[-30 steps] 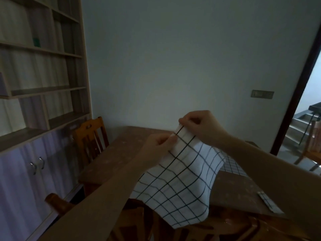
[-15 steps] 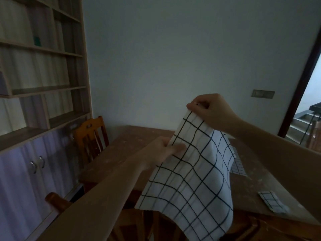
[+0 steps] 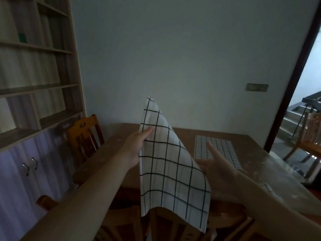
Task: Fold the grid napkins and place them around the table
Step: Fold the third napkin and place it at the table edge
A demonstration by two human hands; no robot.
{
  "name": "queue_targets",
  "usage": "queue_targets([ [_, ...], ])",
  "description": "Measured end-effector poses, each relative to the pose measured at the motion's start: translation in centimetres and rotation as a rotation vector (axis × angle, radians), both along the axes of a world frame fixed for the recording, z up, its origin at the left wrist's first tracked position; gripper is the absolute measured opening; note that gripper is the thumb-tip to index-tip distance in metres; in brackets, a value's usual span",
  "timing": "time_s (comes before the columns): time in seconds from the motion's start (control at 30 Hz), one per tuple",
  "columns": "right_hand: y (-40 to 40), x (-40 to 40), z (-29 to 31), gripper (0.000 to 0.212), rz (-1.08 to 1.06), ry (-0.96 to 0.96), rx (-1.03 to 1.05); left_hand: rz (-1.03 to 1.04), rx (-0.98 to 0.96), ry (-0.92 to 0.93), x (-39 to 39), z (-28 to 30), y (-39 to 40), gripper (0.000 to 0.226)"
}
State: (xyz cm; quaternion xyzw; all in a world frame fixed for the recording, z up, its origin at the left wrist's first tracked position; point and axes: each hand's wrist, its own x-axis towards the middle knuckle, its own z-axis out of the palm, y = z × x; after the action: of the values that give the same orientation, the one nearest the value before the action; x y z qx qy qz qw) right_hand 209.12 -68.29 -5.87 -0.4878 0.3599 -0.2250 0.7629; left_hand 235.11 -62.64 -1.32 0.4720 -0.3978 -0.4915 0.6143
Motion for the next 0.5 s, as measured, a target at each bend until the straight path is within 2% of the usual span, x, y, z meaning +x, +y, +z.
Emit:
queue_targets([
  [0.13,-1.0,0.8,1.7,0.047,-0.151,0.116,-0.198,-0.029,0.089,0.031,0.9,-0.9,-0.5,0.034],
  [0.2,-1.7,1.2,2.1,0.043,-0.237,0.123,-0.327,-0.048,0.122,-0.06,1.4,-1.5,-0.6,0.046],
  [0.3,-1.9,1.5,2.3,0.042,-0.407,0.076,-0.394,-0.138,0.199,-0.28,2.0,-2.5,-0.6,0.09],
  [0.33,-1.8,1.5,2.4,0.041,-0.438,0.062,-0.391,-0.159,0.201,-0.315,2.1,-2.7,-0.6,0.097],
  [0.4,-1.9,1.4,2.6,0.037,-0.497,0.05,-0.386,-0.169,0.195,-0.321,2.6,-3.2,-0.9,0.091],
  [0.5,-2.2,1.1,2.7,0.029,-0.504,0.025,-0.4,-0.127,0.185,-0.281,2.5,-3.2,-1.2,0.048],
])
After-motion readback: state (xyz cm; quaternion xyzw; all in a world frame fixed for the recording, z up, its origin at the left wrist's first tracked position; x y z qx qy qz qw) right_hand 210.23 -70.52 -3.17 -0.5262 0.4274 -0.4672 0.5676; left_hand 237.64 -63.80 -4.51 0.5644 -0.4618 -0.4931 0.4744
